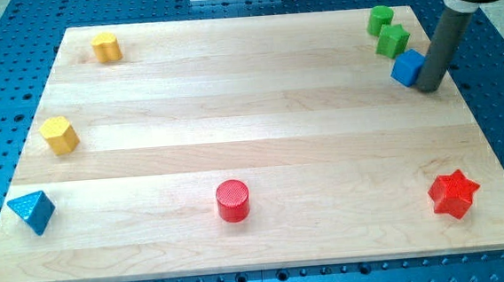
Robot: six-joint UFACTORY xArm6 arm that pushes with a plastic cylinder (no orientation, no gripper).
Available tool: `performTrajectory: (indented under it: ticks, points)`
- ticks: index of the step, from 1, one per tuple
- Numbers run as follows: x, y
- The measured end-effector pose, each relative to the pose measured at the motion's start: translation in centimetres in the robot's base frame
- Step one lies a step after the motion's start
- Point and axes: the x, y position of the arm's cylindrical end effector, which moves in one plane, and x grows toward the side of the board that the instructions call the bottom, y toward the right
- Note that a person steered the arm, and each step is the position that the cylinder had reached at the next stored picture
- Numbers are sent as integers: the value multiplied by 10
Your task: Move the yellow hexagon to the top left diagonal of the red star
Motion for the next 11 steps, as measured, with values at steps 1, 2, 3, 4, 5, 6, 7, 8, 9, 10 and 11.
performTrajectory:
  ticks: [1,2,3,4,5,6,7,8,9,10,11]
  points:
    - [5,-26]
    - [65,-143]
    - [107,-304]
    - [92,-399]
    - [94,-506]
    - [53,-545]
    - [32,-463]
    - [40,-338]
    - [37,-432]
    - [90,-425]
    - [52,-298]
